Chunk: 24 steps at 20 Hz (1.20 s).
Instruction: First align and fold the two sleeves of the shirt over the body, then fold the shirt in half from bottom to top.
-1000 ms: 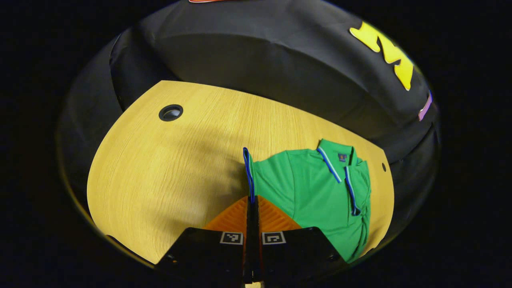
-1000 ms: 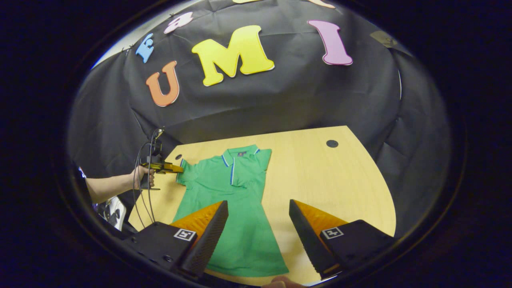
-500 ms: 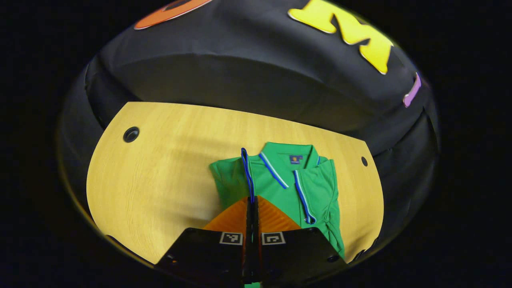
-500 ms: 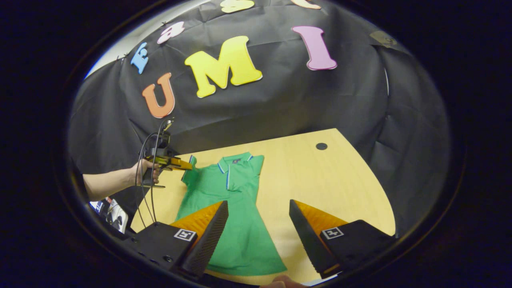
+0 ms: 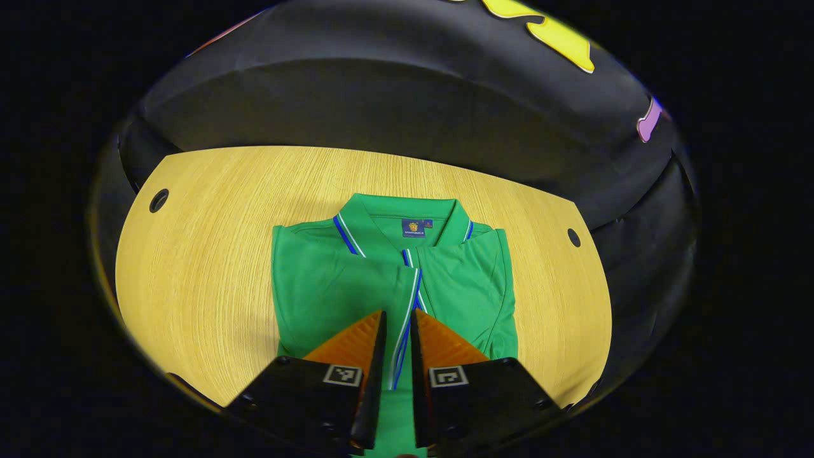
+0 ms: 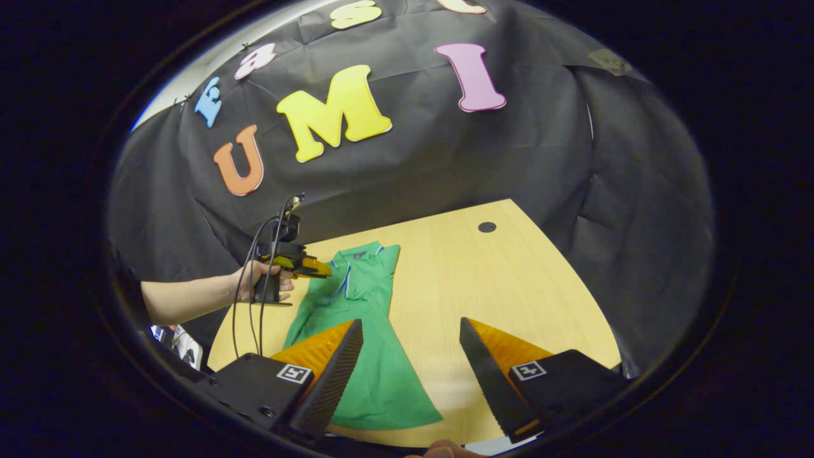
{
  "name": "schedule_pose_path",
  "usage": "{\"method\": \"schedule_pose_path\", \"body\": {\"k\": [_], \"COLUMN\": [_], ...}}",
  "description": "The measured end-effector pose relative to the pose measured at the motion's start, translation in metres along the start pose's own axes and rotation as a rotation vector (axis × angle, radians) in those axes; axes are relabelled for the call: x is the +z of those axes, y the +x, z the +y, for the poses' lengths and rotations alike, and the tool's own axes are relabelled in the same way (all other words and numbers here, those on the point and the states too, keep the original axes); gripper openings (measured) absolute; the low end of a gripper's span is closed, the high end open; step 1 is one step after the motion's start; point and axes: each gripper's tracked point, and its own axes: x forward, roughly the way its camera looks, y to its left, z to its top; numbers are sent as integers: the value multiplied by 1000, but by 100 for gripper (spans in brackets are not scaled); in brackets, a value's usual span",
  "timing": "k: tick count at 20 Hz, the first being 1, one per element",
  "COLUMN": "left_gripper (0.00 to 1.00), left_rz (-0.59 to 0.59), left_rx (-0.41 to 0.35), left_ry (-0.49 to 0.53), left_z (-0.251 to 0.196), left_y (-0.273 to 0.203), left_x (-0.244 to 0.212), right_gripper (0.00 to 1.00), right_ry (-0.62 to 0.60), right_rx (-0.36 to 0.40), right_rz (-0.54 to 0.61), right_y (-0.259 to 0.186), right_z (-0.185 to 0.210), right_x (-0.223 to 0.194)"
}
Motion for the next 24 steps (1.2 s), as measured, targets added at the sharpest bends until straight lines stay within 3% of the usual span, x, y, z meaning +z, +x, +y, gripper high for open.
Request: {"method": "schedule_pose_path", "body": {"k": [2,3,4,5,6,7,8,10,11,12,14,18,19,20,24], "left_gripper": [35,64,50,51,51,62,82,82,82,83,85,88,89,90,90], "left_rz": [-28,-48,-77,-106,-123,-136,-157,-193,-205,-219,-232,-187,-171,-146,-72], "left_rx": [6,13,25,29,28,40,47,64,70,78,66,81,81,76,96], "left_ry": [10,15,25,36,50,63,73,96,101,96,80,83,87,113,236], "left_z": [3,6,10,13,13,18,24,31,33,35,30,38,40,42,64], "left_y": [-17,-28,-41,-57,-69,-81,-95,-127,-141,-154,-171,-194,-197,-200,-209], "left_x": [1,2,0,-3,-10,-20,-29,-51,-67,-83,-121,-199,-215,-234,-286], "right_gripper": [98,98,98,93,98,98,93,98,93,98,97,98,93,98,93], "right_ry": [-9,-19,-31,-47,-61,-79,-103,-138,-159,-181,-246,-324,-336,-347,-388], "right_rx": [17,30,43,56,69,80,74,86,88,86,59,53,54,50,19], "right_rz": [-2,-1,2,5,11,18,33,57,69,79,89,149,177,220,350], "right_y": [4,7,10,13,16,20,25,32,35,38,44,48,47,43,32], "right_z": [7,11,16,22,28,33,35,44,45,45,41,43,41,34,8], "right_x": [3,4,2,2,0,-3,-9,-21,-28,-35,-48,-87,-101,-120,-172]}}
